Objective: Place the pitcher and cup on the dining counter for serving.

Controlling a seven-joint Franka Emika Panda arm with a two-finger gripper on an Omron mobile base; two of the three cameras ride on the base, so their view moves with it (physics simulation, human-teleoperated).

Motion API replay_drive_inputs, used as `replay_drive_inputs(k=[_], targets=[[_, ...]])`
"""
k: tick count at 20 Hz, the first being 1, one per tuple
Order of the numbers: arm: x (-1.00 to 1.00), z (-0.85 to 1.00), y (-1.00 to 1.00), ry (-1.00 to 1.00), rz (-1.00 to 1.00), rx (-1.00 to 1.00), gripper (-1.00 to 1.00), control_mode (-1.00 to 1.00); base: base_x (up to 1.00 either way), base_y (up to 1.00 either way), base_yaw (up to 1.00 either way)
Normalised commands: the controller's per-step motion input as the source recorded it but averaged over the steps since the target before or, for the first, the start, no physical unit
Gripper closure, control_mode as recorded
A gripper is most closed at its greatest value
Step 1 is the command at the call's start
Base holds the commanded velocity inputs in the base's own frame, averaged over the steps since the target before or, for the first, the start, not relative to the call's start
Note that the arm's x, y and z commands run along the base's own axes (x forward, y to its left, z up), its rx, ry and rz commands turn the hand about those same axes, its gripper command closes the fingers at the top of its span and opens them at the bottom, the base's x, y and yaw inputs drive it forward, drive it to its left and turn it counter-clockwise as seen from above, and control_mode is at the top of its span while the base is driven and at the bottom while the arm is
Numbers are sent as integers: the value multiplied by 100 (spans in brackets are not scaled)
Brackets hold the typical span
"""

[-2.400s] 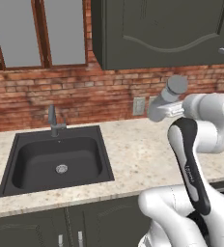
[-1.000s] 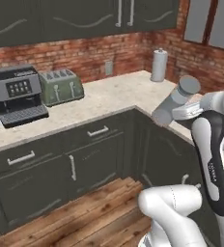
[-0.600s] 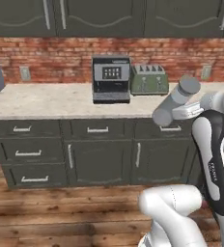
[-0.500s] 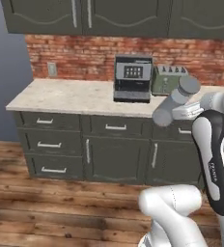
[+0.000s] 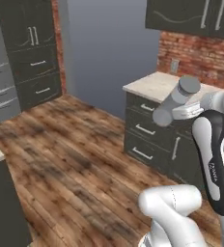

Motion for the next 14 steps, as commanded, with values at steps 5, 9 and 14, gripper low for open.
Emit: replay_drive_inputs(k=[5, 9, 14], targets=[[0, 0, 0, 0, 0, 0, 100, 100, 0, 16, 96], [0, 0, 0, 0, 0, 0, 100, 100, 4, 20, 91], [0, 0, 0, 0, 0, 0, 100, 100, 51, 24, 76]])
